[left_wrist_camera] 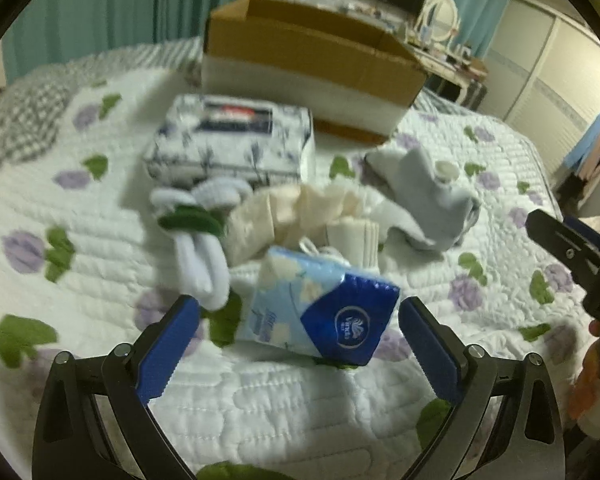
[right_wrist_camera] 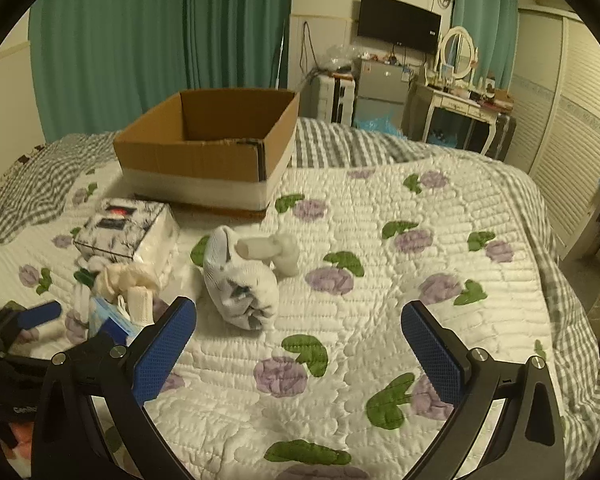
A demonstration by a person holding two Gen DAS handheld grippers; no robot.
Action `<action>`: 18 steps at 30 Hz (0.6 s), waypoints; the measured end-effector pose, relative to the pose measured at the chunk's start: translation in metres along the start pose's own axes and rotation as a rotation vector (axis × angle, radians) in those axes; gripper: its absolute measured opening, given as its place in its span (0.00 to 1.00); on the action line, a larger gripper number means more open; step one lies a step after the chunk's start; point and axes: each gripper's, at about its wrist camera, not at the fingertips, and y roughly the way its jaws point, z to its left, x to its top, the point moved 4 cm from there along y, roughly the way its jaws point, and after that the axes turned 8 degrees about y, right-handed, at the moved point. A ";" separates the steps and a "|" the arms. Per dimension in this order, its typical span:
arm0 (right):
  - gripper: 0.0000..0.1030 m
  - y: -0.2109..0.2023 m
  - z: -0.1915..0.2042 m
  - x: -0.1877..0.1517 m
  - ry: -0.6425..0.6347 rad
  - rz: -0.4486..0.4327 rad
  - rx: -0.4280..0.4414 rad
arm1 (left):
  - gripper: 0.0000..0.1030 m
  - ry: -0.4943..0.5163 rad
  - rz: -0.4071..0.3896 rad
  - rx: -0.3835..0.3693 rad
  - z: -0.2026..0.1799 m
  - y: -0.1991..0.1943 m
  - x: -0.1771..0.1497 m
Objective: Organize soft objects
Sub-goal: 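Grasp the blue-and-white tissue packet with the left tool while the right tool grasps the white sock bundle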
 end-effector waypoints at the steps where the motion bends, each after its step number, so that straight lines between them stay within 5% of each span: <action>1: 1.00 0.002 0.000 0.000 -0.001 0.005 -0.001 | 0.93 0.000 0.008 -0.006 0.000 0.003 -0.001; 6: 1.00 0.007 0.002 -0.001 -0.006 0.017 -0.005 | 0.92 0.026 0.027 -0.043 -0.007 0.012 -0.004; 12: 1.00 0.012 0.007 -0.003 -0.028 0.031 -0.027 | 0.54 0.107 0.055 -0.084 -0.022 0.028 -0.006; 18: 1.00 0.009 0.013 -0.003 -0.048 0.024 -0.037 | 0.36 0.136 0.008 -0.069 -0.020 0.007 -0.003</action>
